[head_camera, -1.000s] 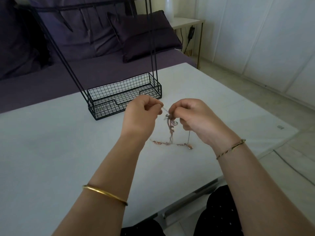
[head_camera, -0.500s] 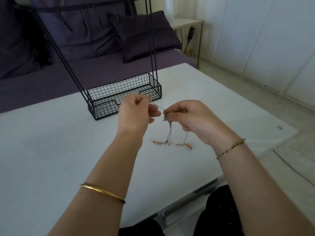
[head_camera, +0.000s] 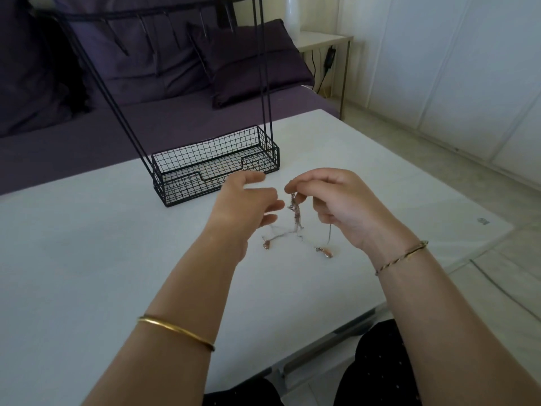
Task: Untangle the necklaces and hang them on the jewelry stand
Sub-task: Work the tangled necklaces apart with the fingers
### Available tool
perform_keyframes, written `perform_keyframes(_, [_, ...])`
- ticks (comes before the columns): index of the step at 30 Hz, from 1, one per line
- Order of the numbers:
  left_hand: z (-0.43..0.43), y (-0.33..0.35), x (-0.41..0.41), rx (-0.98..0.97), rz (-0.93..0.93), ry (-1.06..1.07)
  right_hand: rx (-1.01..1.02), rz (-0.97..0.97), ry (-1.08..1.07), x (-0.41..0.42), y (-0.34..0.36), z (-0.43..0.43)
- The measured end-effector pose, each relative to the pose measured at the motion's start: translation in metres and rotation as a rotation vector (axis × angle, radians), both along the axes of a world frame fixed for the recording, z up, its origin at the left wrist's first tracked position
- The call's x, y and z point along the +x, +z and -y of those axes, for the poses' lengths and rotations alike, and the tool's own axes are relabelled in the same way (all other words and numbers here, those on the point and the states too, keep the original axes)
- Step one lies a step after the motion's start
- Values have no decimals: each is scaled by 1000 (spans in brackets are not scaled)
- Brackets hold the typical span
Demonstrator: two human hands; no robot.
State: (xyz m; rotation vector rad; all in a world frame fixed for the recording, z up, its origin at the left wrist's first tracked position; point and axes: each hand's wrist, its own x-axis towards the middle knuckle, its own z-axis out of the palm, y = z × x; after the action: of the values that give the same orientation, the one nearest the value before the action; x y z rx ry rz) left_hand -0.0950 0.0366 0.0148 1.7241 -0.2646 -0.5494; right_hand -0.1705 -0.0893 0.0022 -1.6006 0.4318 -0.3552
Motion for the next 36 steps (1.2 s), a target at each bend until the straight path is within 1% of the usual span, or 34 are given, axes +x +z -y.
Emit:
perform_keyframes(3, [3,-3,-3,88,93,-176,6,18,-7,1,0,0])
perform_keyframes(5, [5,-3,-6,112,140,-229,9,29,1,1,1,-1])
perform_keyframes(8, [6,-5,-6,122,172,-189,-2,47,2,0,2,0])
perform_keyframes(12, [3,-5,-2,108,211,-120,19,62,-112,-2,3,3])
perform_keyframes(18, [1,-2,-1,11,169,-40,118,60,-237,0,0,5])
perform_keyframes(24, [0,0,-2,-22,150,-46,183,28,-175,2,-2,2])
perform_keyframes(26, [1,0,-3,-21,164,-51,139,12,-150,3,-4,2])
perform_keyframes(29, [3,0,-2,-7,198,-48,-68,-29,-88,3,-6,1])
perform_keyframes(31, [3,-1,-2,20,243,-57,-170,-23,-74,3,-7,0])
perform_keyframes(36, [2,-2,-2,77,322,-77,-278,30,-114,2,-5,-1])
